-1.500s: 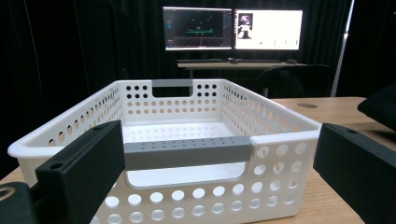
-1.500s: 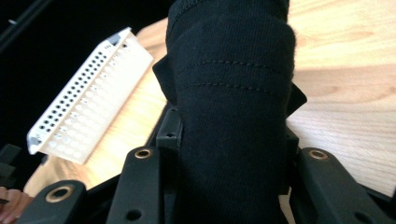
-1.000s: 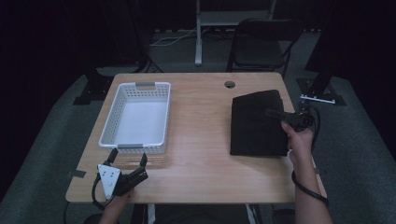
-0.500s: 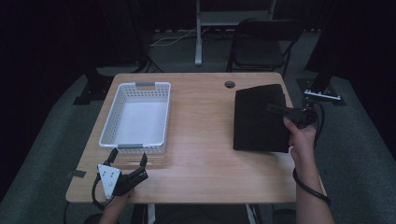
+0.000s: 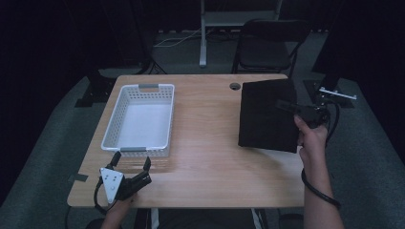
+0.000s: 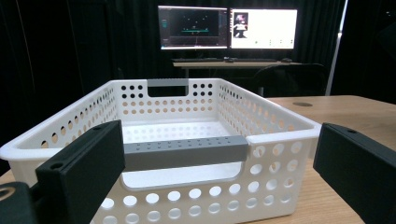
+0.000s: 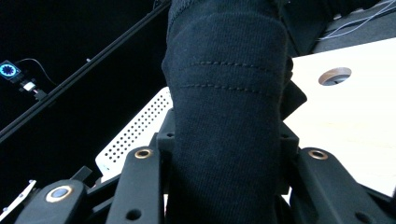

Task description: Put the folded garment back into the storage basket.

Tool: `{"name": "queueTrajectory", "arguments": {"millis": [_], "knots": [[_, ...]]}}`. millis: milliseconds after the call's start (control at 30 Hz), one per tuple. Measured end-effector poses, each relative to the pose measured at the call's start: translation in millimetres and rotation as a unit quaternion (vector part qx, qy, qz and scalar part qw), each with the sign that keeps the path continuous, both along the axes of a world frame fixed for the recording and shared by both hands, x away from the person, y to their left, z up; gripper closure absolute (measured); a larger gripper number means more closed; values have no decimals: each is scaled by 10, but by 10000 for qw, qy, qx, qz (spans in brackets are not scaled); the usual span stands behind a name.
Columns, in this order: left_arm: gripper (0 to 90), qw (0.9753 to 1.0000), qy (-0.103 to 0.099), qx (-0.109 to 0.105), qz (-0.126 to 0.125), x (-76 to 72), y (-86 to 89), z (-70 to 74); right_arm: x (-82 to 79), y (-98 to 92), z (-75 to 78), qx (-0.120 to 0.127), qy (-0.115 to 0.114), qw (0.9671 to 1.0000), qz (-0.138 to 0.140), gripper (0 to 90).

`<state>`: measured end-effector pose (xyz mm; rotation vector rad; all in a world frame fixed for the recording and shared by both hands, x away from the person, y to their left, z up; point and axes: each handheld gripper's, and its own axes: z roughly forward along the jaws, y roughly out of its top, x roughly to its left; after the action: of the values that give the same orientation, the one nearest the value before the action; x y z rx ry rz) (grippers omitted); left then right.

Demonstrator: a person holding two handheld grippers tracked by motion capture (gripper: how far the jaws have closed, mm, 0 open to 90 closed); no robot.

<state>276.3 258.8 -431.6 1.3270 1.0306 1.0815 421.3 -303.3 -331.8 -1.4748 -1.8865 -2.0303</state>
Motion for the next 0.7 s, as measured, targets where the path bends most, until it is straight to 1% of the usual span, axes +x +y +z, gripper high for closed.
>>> {"name": "queueTrajectory", "arguments": {"millis": [233, 533, 700], "knots": [[34, 10000, 7, 10, -5, 1, 0, 1, 33, 86, -25, 2, 1, 10000, 51, 603], [34, 10000, 7, 12, -26, 2, 1, 1, 89, 247, -48, 11, 7, 9999, 128, 602], [34, 10000, -1, 3, -26, 1, 1, 0, 113, 337, -48, 87, -2, 9998, 205, 602]]}}
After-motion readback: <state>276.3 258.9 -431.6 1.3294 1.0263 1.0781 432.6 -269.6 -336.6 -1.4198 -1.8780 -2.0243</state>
